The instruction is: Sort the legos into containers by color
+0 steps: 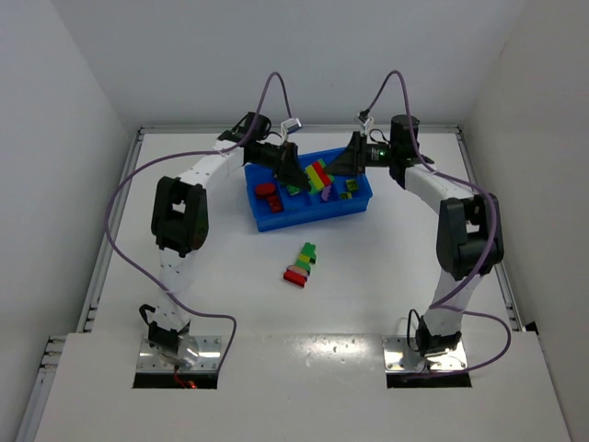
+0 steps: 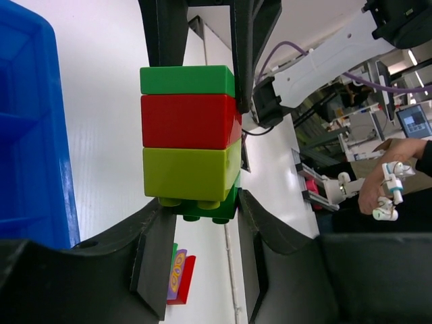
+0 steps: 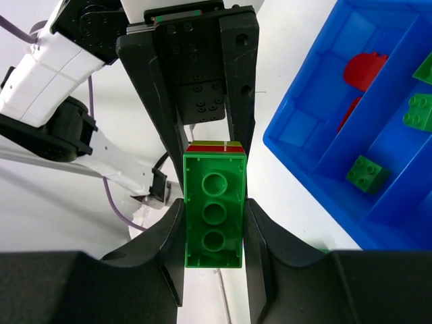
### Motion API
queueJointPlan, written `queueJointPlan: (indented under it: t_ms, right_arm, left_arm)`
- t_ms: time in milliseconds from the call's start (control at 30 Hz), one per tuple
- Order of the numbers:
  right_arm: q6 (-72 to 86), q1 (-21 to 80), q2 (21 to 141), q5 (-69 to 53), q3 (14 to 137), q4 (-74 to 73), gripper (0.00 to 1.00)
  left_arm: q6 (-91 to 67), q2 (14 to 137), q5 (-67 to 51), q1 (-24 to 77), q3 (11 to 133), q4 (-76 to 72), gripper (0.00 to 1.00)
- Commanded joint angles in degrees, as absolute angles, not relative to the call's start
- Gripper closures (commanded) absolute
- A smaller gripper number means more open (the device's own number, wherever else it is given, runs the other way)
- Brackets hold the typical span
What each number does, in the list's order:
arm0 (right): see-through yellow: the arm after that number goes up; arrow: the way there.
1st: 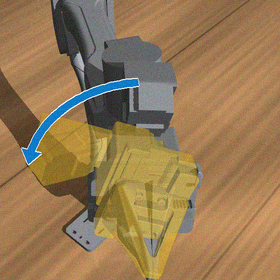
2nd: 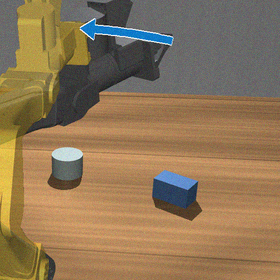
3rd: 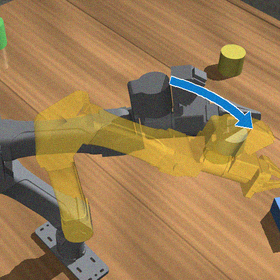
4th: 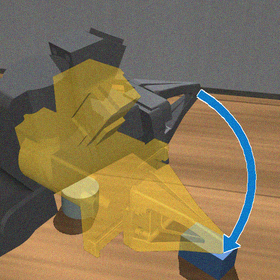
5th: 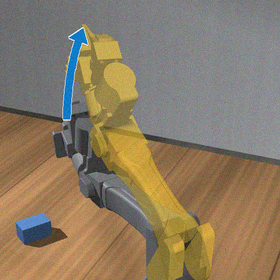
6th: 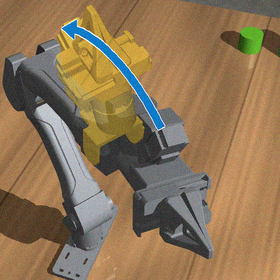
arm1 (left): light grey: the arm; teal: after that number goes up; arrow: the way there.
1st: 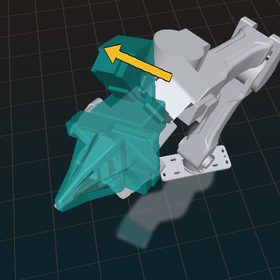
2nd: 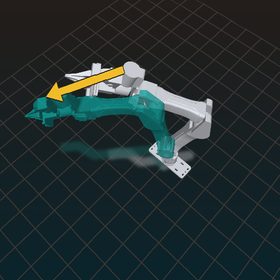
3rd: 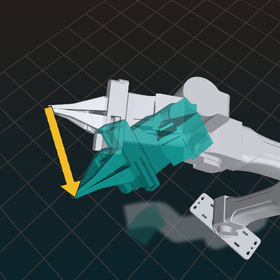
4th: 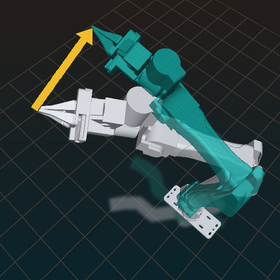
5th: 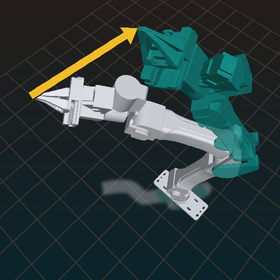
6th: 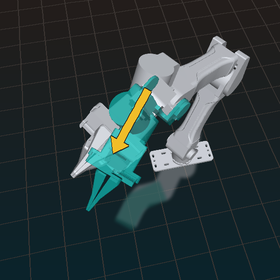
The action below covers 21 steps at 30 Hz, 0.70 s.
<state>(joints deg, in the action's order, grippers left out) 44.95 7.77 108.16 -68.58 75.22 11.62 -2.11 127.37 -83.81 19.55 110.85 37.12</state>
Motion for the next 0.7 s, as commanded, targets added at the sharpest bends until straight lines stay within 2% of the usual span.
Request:
queueJointPlan:
  t_ms: [0, 200, 333, 667]
  right_arm:
    - [44.8, 8.2, 108.8, -68.6, 78.2, 14.9, 1.0]
    - [44.8, 7.6, 108.8, -68.1, 78.7, 15.4, 1.0]
    - [44.8, 6.5, 108.8, -68.1, 78.7, 15.4, 1.0]
    - [44.8, 4.2, 108.3, -68.1, 79.3, 15.4, 1.0]
  left_arm:
    - [-1.7, 123.7, -86.4, 20.6, 113.0, 35.9, 0.69]
    - [-1.7, 123.2, -85.3, 20.6, 109.5, 35.9, 0.9]
    - [-1.1, 121.7, -84.1, 20.0, 106.4, 35.9, 0.94]
    - [0.8, 120.0, -81.1, 18.2, 100.6, 35.9, 0.95]
